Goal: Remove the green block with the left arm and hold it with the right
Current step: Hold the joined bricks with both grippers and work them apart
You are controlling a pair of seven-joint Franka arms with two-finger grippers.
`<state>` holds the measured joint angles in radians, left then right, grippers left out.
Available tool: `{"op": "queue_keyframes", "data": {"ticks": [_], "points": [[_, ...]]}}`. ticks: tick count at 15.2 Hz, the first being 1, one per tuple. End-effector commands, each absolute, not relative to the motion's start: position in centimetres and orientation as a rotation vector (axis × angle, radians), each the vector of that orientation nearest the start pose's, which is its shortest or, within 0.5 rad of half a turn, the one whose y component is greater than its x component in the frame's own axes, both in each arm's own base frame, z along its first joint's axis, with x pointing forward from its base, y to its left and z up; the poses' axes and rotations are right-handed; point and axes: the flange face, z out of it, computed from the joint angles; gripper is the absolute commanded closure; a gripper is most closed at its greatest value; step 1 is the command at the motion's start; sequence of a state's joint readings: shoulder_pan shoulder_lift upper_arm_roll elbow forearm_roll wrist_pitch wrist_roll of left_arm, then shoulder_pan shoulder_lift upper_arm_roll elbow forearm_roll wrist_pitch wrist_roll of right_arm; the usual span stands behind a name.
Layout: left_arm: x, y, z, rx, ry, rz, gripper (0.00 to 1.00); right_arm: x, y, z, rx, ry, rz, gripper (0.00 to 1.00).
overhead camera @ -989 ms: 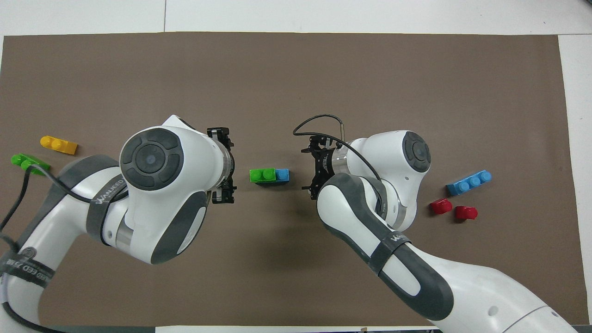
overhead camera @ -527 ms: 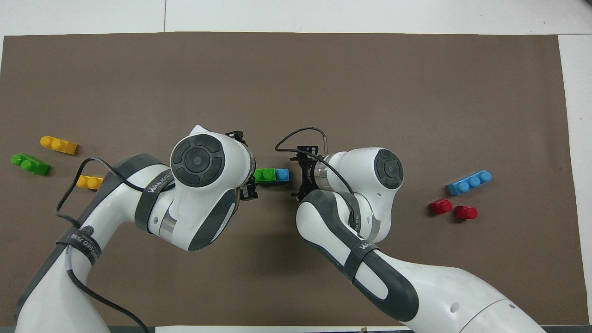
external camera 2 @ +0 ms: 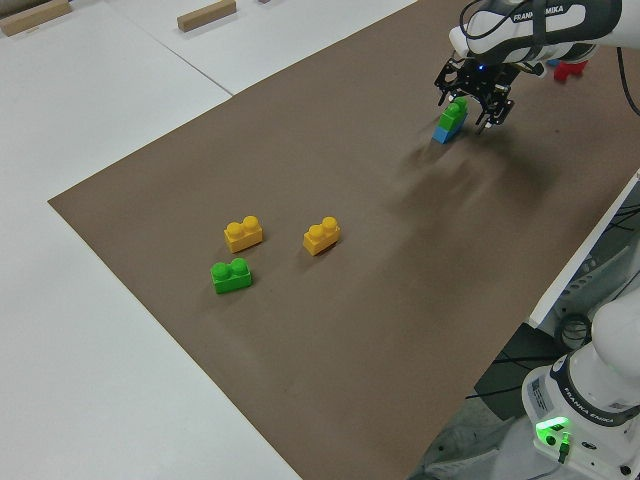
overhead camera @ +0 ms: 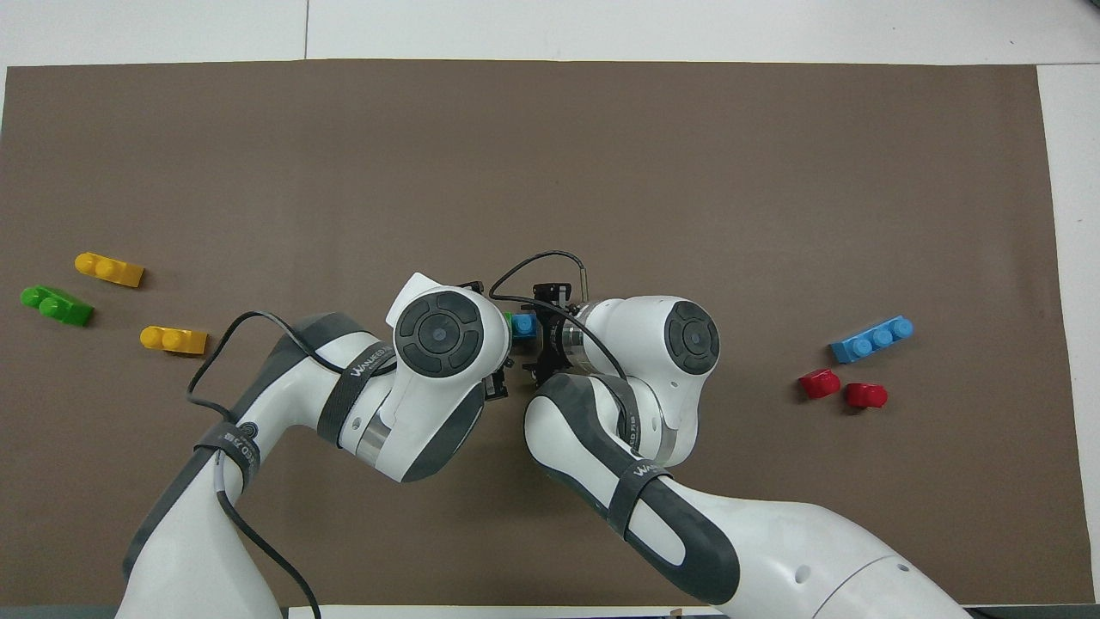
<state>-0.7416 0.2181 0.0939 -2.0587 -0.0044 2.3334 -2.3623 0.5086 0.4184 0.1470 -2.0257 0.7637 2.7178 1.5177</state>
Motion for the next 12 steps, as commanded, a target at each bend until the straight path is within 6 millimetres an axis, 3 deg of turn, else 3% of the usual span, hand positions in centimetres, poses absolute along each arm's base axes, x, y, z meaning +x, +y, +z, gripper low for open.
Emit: {"op": "queue_keyframes", "data": {"ticks": [1, 3, 12], "points": [[46.96, -35.34, 33.73, 2.003, 2.337, 0.055, 0.00, 51.22, 34.85, 26.06, -1.890, 1.899, 0.398, 0.75], [47.55, -34.78, 33.99, 1.993, 2.346, 0.059, 0.00, 51.41, 34.64, 26.11, -1.885, 1.902, 0.398, 0.98], [47.36, -34.66, 34.60, 2.069, 2.304, 0.090, 0.03, 51.49, 34.49, 26.09, -1.883, 1.904, 0.398, 1.00]]}}
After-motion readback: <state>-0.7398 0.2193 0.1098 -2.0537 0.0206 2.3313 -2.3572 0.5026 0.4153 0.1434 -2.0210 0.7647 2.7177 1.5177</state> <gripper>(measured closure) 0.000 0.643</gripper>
